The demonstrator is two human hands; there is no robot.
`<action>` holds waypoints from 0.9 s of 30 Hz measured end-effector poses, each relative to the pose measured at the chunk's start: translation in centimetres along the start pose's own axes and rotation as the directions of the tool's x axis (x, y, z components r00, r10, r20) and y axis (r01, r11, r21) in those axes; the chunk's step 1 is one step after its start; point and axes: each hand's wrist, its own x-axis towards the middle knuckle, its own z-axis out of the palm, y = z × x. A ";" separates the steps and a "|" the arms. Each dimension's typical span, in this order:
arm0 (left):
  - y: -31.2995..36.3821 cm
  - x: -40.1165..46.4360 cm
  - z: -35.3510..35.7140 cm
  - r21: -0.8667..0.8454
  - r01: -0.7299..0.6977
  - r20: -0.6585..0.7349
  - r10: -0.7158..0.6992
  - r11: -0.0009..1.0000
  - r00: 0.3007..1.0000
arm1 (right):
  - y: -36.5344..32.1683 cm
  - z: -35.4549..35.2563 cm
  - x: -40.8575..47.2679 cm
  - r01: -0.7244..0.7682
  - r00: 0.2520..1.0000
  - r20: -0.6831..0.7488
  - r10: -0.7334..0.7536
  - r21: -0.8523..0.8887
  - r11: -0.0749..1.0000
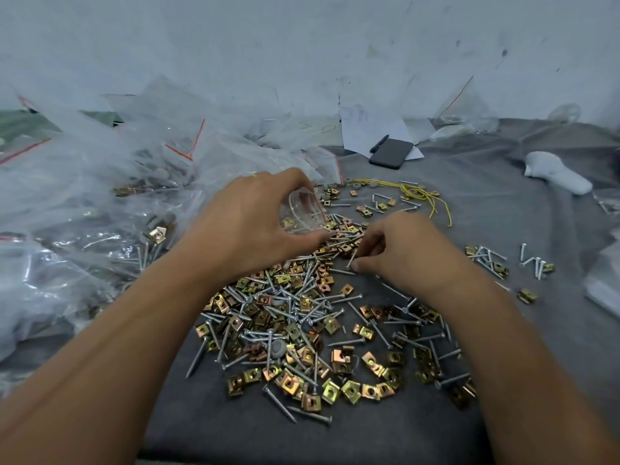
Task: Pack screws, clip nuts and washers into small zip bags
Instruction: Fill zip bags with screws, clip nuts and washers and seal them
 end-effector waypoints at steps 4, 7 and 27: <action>-0.2 0.1 0.0 0.001 0.007 -0.005 -0.007 1.000 1.000 | -0.4 0.5 0.1 -0.003 1.000 -0.019 0.001 -0.109 0.994; -0.2 0.0 -0.1 -0.015 0.005 -0.010 -0.005 1.000 1.000 | -0.1 0.6 0.0 -0.036 0.999 -0.034 0.033 -0.112 0.993; -0.5 0.1 0.2 0.028 -0.055 0.016 0.055 0.998 0.998 | -1.5 1.1 -0.6 -0.213 0.970 -0.163 0.181 -0.212 0.954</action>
